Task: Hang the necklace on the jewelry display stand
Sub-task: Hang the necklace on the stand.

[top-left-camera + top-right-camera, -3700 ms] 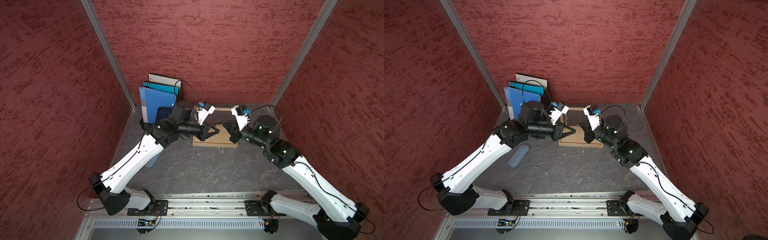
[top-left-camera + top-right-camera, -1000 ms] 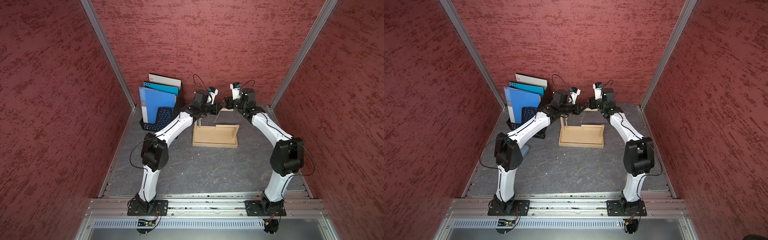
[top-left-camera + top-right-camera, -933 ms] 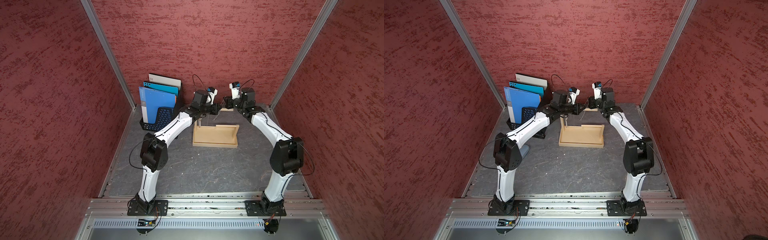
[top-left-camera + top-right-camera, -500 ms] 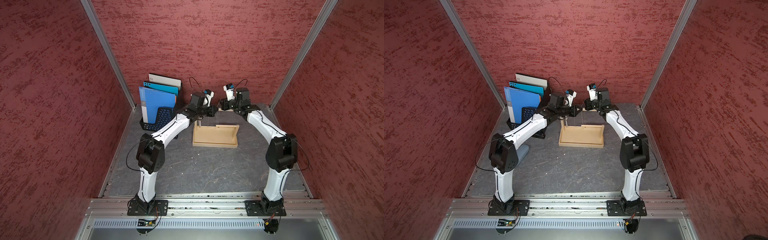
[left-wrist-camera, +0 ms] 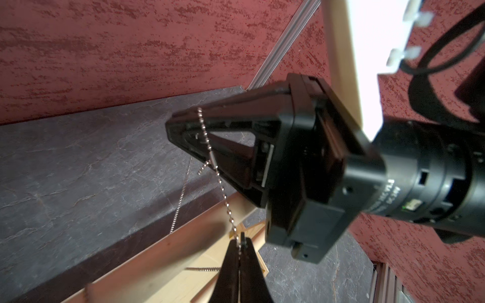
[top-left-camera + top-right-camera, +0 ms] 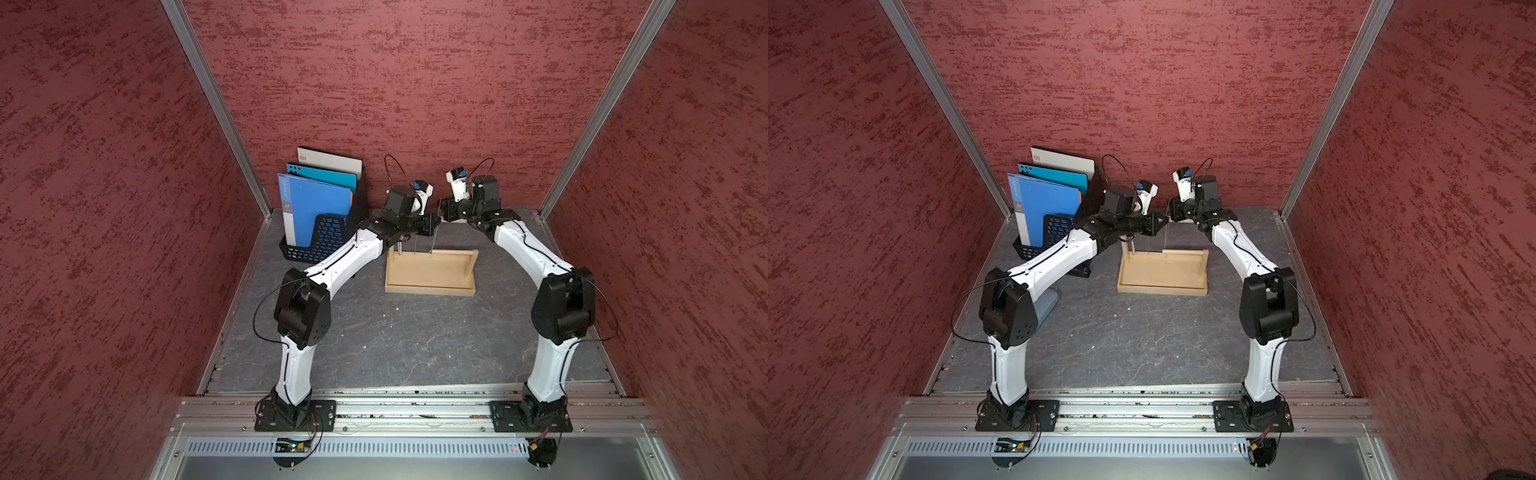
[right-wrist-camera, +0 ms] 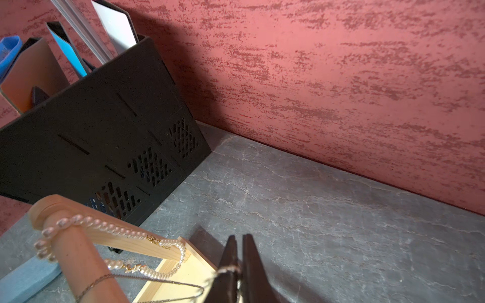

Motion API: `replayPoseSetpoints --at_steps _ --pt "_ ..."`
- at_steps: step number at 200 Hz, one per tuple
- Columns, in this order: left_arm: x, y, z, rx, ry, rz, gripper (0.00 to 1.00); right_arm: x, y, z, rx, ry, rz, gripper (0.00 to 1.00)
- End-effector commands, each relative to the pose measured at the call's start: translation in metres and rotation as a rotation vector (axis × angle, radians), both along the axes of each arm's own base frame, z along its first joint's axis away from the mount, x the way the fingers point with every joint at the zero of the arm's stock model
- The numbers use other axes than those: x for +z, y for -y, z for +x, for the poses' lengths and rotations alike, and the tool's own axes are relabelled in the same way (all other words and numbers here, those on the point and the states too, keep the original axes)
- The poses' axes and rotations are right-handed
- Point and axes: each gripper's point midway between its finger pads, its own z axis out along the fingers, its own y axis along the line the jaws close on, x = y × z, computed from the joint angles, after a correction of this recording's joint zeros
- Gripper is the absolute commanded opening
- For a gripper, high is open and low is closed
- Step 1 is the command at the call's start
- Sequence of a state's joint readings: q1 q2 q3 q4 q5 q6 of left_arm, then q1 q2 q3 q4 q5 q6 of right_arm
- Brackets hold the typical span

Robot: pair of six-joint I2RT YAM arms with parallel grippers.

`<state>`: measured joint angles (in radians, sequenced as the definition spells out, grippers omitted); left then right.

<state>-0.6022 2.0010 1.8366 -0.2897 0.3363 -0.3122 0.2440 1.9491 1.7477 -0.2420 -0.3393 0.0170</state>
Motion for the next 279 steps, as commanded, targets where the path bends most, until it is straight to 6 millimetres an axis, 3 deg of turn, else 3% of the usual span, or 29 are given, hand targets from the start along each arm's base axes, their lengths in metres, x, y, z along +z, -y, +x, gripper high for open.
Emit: replayPoseSetpoints --at_steps 1,84,151,279 --pt "0.013 0.001 -0.011 -0.023 0.011 0.008 0.11 0.016 0.011 0.003 -0.037 0.028 -0.013 0.22" --pt "0.017 -0.006 -0.010 -0.004 0.017 0.005 0.16 0.020 0.011 -0.012 0.010 0.035 -0.067 0.37" --pt "0.027 -0.014 -0.008 0.014 0.028 -0.013 0.09 0.013 0.017 -0.039 0.057 -0.035 -0.159 0.46" --pt "0.064 -0.033 -0.022 0.029 0.092 -0.019 0.10 0.060 0.031 -0.076 -0.016 0.014 -0.078 0.46"
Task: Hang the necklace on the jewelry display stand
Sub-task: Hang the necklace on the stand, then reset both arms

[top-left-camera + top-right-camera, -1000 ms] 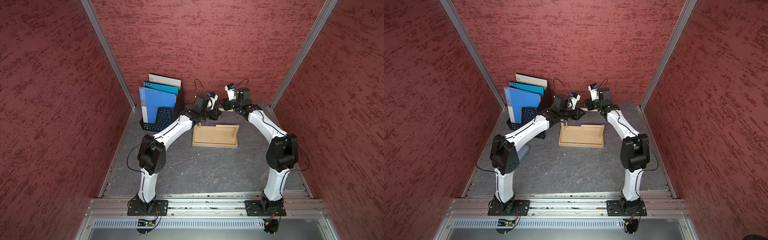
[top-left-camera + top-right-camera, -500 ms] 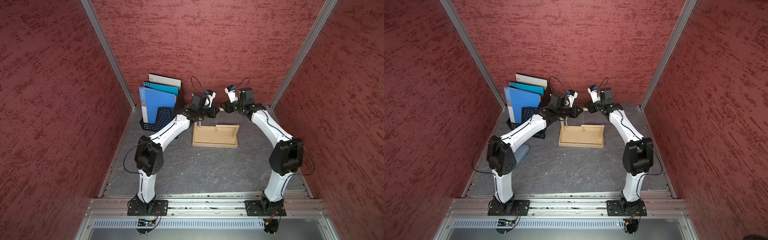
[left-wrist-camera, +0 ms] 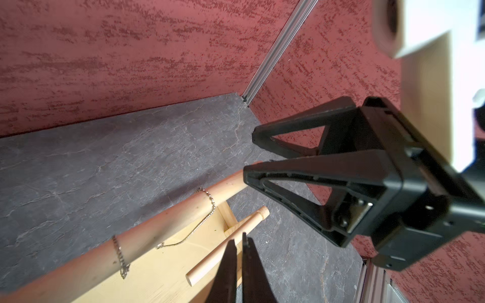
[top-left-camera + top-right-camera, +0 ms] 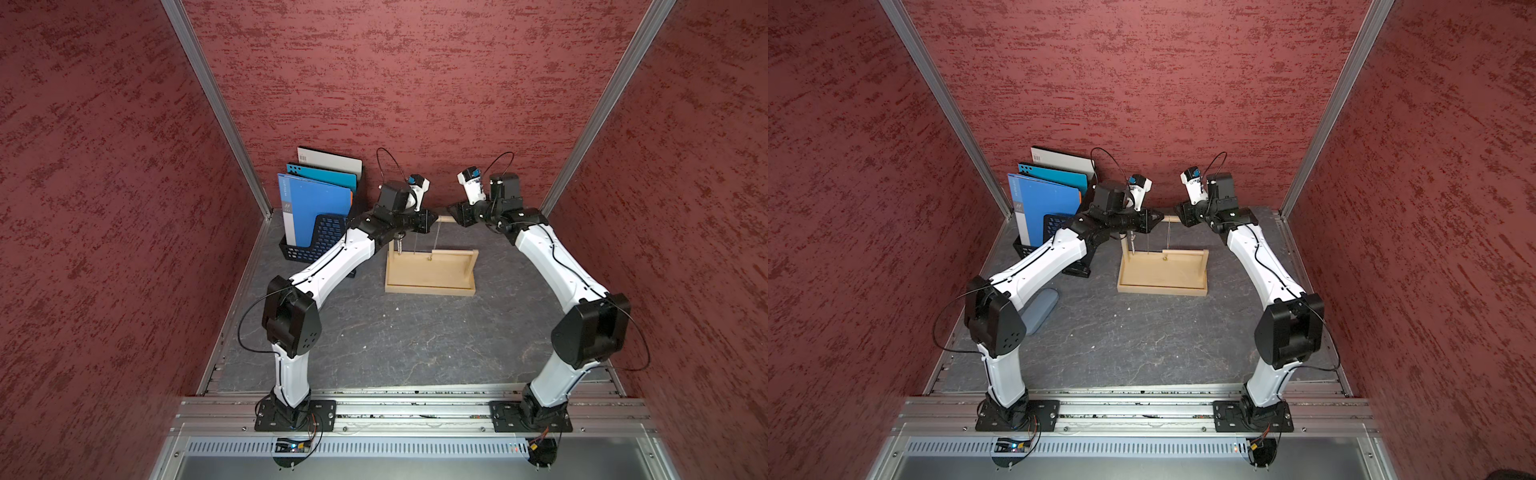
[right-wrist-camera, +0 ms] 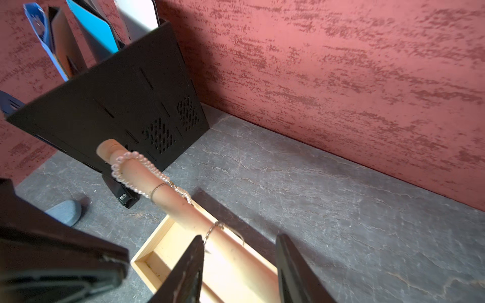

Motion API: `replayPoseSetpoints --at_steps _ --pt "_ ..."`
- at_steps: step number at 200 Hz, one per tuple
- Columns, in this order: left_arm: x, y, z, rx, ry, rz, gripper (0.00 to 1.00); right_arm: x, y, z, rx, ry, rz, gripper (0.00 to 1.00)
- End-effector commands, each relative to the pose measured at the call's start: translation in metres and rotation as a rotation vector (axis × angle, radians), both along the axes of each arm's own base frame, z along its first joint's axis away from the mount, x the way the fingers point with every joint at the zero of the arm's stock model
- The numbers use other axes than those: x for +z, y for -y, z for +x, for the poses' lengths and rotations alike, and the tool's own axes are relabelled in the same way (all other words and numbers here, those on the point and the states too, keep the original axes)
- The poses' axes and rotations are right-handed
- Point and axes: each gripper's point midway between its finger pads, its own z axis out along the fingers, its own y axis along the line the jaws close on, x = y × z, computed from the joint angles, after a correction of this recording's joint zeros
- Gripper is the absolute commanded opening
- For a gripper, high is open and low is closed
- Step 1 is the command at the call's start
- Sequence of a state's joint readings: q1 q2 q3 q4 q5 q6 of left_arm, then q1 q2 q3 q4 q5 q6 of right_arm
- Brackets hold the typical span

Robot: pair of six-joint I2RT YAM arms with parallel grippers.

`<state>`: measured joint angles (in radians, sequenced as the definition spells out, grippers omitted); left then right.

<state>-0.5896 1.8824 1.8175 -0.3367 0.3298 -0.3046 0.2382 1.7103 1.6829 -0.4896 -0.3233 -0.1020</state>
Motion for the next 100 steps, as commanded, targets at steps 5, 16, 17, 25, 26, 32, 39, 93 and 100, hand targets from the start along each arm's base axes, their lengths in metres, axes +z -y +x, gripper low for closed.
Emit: replayPoseSetpoints --at_steps 5,16,17,25,26,32,39,93,100 --pt "0.018 -0.013 -0.006 0.016 0.042 0.003 0.10 0.017 0.008 -0.009 -0.053 0.021 0.047 0.46" --pt "0.021 -0.015 -0.008 0.019 0.047 0.005 0.10 0.017 0.009 -0.014 -0.070 0.002 0.074 0.46" --pt "0.021 -0.016 -0.008 0.020 0.047 0.005 0.10 0.017 0.009 -0.014 -0.072 0.000 0.077 0.46" --pt "0.022 -0.017 -0.010 0.021 0.049 0.006 0.11 0.016 0.009 -0.018 -0.083 -0.014 0.100 0.45" --pt "0.022 -0.018 -0.010 0.021 0.050 0.005 0.11 0.016 0.009 -0.019 -0.084 -0.015 0.103 0.44" --pt "0.023 -0.019 -0.012 0.021 0.050 0.007 0.12 0.015 0.010 -0.021 -0.088 -0.023 0.119 0.44" --pt "0.024 -0.021 -0.014 0.022 0.050 0.007 0.12 0.012 0.009 -0.025 -0.091 -0.037 0.136 0.43" --pt "0.037 -0.044 -0.031 0.038 0.072 0.033 0.18 0.005 0.023 -0.051 -0.191 -0.047 0.200 0.45" --pt "0.040 -0.050 -0.034 0.045 0.072 0.038 0.20 0.015 0.029 -0.059 -0.212 -0.016 0.209 0.47"
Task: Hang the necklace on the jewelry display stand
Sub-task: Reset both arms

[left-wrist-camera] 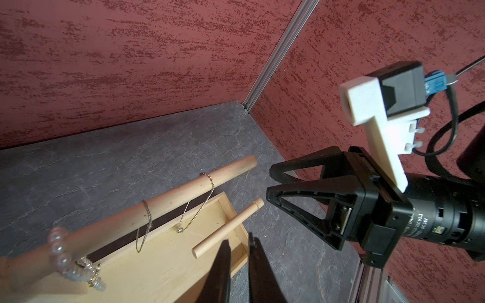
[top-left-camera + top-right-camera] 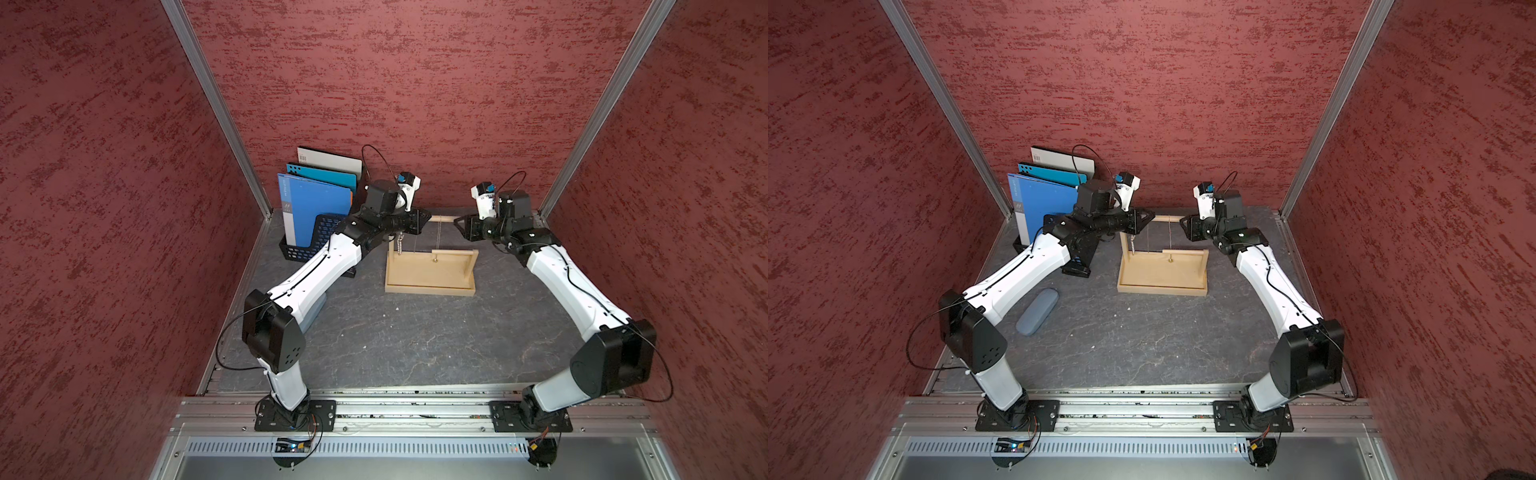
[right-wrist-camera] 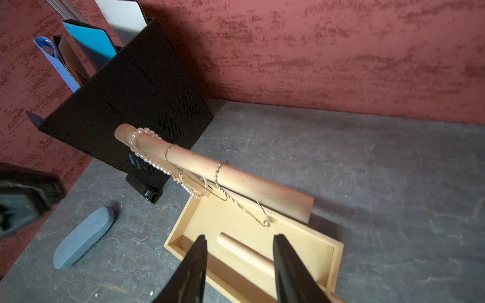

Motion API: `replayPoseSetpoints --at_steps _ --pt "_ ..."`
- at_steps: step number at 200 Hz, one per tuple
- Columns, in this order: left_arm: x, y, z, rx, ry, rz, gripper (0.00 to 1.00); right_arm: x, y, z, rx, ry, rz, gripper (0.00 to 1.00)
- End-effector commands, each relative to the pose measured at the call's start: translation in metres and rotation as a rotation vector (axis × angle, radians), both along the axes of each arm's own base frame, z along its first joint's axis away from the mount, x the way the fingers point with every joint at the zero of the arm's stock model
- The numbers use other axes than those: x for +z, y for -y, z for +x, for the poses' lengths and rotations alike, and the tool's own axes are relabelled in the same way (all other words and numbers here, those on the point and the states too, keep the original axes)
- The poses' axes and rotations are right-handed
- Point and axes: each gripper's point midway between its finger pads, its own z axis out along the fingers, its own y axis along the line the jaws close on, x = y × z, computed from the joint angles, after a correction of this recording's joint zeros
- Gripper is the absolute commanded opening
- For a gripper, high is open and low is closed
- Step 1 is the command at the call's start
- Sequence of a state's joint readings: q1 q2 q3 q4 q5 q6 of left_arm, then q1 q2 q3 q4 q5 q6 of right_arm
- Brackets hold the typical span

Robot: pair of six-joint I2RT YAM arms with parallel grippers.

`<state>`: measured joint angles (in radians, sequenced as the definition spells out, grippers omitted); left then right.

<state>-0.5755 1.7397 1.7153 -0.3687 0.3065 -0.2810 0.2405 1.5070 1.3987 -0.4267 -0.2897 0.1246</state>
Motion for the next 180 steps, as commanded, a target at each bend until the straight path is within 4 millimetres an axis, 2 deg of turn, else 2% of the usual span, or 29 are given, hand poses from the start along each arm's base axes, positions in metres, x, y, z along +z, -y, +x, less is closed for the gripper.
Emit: replayPoseSetpoints --at_steps 1,24,44,63,78,99,120,139,157,170,180 --pt "0.020 -0.022 -0.011 0.021 0.043 0.022 0.20 0.038 0.013 -0.012 -0.092 0.108 0.053 0.47" --pt "0.028 -0.054 -0.021 0.064 0.045 0.020 0.34 0.045 0.040 -0.034 -0.207 0.173 0.033 0.57" --pt "0.028 -0.100 -0.031 0.149 0.053 0.042 0.46 0.040 0.078 -0.058 -0.359 0.222 -0.038 0.73" --pt "0.011 -0.150 -0.043 0.260 0.060 0.115 0.72 0.026 0.116 -0.081 -0.517 0.236 -0.113 0.97" --pt "-0.014 -0.185 -0.054 0.331 0.022 0.168 1.00 0.011 0.133 -0.092 -0.580 0.219 -0.154 0.99" --pt "-0.055 -0.229 -0.069 0.451 -0.031 0.274 0.99 -0.014 0.153 -0.101 -0.683 0.193 -0.192 0.99" --pt "-0.091 -0.254 -0.085 0.483 -0.025 0.393 0.99 -0.046 0.170 -0.106 -0.762 0.225 -0.237 0.99" --pt "-0.120 -0.291 -0.086 0.633 0.022 0.460 0.99 -0.075 0.170 -0.105 -0.745 0.273 -0.268 0.99" --pt "-0.141 -0.311 -0.089 0.634 0.070 0.419 0.99 -0.104 0.174 -0.102 -0.773 0.245 -0.247 0.99" --pt "-0.160 -0.332 -0.089 0.670 0.087 0.388 1.00 -0.116 0.169 -0.094 -0.743 0.280 -0.256 0.99" --pt "-0.178 -0.350 -0.088 0.733 0.094 0.439 0.99 -0.123 0.173 -0.089 -0.767 0.300 -0.259 0.99"
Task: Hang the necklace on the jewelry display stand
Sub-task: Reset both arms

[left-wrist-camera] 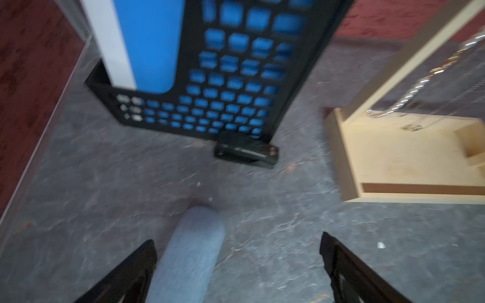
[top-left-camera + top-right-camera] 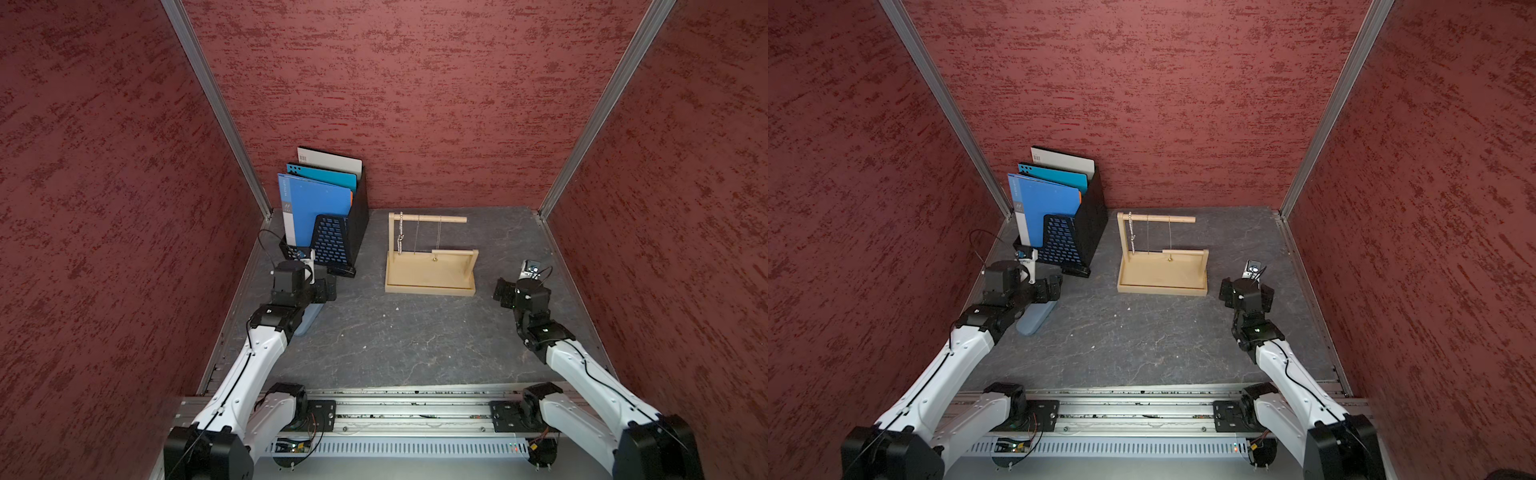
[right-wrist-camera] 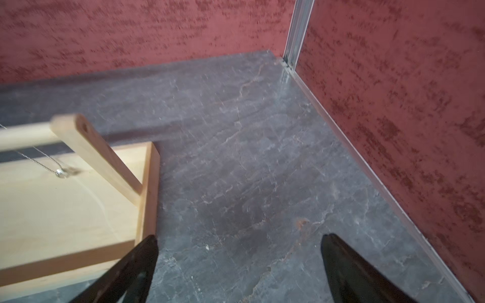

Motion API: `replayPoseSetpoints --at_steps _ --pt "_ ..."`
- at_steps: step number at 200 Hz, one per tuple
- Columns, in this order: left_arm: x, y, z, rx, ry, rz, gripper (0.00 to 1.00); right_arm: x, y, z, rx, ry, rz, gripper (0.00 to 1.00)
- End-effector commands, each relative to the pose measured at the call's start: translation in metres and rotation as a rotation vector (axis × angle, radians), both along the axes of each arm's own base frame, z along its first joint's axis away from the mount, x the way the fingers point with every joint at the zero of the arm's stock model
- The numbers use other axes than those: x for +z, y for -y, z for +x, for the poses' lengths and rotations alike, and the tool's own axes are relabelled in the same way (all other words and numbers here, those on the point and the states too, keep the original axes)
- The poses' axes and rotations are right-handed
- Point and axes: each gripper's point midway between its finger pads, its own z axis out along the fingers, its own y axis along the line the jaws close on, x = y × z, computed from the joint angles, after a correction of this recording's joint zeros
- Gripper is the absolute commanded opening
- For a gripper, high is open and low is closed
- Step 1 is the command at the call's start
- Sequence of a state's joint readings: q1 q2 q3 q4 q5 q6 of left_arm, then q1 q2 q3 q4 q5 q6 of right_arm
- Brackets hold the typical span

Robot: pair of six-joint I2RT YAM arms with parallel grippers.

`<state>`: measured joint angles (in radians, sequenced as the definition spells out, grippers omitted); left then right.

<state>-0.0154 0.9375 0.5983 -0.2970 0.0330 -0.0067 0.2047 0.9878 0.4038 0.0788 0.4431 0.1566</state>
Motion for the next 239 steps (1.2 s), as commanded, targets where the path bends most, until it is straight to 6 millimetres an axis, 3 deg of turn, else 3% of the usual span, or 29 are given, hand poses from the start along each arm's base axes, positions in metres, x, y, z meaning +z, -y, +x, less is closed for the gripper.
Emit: replayPoseSetpoints --at_steps 1,17,42,100,129,151,176,208,239 --pt "0.000 -0.029 0.017 0.046 0.159 0.083 0.99 0.025 0.008 0.024 -0.051 0.205 -0.013 0.99" --pt "-0.018 -0.041 0.020 0.095 0.155 0.028 1.00 0.016 0.005 0.033 -0.014 0.199 -0.062 0.99" --pt "-0.017 -0.040 0.034 0.075 0.235 0.013 1.00 0.014 0.000 0.042 0.067 0.237 -0.101 0.99" --pt "-0.016 -0.017 0.041 -0.047 0.306 0.031 1.00 0.012 0.009 0.060 0.105 0.292 -0.003 0.99" --pt "-0.009 -0.013 0.049 -0.063 0.374 0.012 1.00 0.003 0.008 0.066 0.124 0.308 0.006 0.99" --pt "-0.011 -0.008 0.057 -0.068 0.396 -0.015 1.00 -0.017 0.006 0.071 0.135 0.264 0.010 0.99" --pt "-0.009 -0.003 0.068 -0.064 0.432 -0.014 1.00 -0.018 0.010 0.077 0.118 0.247 0.016 0.99" --pt "-0.024 0.008 0.078 -0.088 0.419 0.034 1.00 -0.020 0.011 0.079 0.115 0.229 0.015 0.99" --pt "-0.035 -0.006 0.082 -0.011 0.444 0.033 1.00 -0.018 0.010 0.078 0.118 0.236 0.011 0.99"
